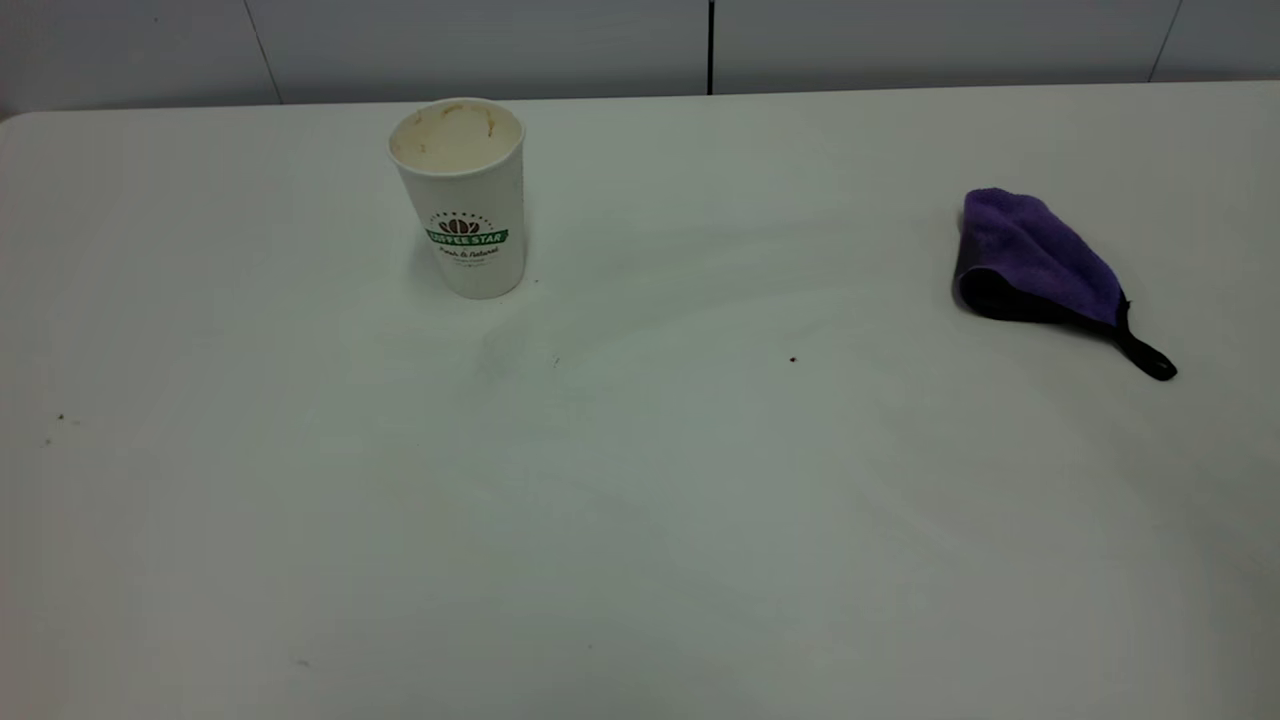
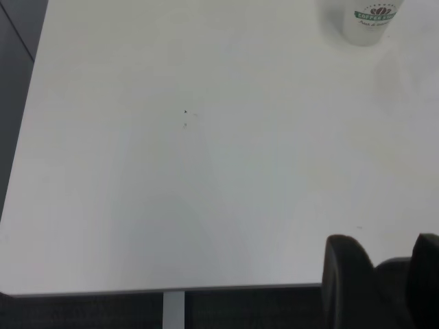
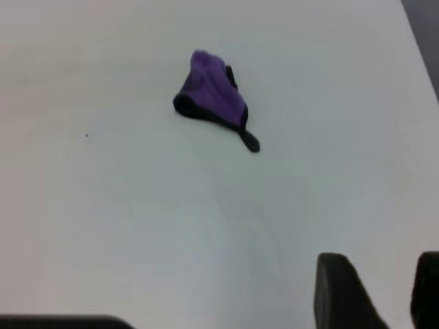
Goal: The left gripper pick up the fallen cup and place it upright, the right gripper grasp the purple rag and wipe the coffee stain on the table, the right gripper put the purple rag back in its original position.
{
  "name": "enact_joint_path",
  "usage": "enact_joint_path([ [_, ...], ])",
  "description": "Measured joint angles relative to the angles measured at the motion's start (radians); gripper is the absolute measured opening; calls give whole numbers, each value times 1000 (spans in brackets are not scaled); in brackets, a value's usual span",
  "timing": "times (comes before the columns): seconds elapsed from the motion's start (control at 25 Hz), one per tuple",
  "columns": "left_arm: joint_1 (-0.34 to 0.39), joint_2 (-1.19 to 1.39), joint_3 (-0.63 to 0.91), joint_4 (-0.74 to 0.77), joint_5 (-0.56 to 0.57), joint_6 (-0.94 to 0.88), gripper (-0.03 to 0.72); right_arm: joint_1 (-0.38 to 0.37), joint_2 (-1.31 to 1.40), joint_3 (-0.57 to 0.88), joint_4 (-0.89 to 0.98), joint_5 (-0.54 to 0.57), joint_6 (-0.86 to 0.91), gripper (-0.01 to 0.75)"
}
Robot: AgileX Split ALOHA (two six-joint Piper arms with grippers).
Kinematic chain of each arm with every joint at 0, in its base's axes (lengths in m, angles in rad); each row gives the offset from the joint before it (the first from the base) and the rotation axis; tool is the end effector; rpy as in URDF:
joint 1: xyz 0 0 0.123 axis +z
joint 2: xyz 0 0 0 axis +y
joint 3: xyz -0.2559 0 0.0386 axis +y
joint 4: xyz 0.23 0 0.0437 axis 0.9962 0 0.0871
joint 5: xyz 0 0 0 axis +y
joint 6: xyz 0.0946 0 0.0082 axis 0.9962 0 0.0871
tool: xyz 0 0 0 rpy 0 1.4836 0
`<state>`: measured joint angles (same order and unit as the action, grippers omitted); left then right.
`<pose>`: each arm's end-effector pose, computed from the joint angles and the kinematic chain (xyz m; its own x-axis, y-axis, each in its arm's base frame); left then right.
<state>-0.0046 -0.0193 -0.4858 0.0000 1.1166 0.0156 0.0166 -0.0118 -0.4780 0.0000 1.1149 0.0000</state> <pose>0.0057 0.0000 0.2586 -0.5005 0.0179 -0.8656 0.0124 0.9998 0.0135 0.0076 0.0001 0.2566 -0.5123 -0.0085 -0.8588 -0.0166 0.9999 0.0000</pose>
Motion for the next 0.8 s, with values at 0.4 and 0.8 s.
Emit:
enact_joint_path([
  [0.4, 0, 0, 0, 0, 0, -1, 242, 0, -4, 0, 0, 2, 0, 208],
  [0.8, 0, 0, 0, 0, 0, -1, 242, 0, -4, 0, 0, 3, 0, 214],
])
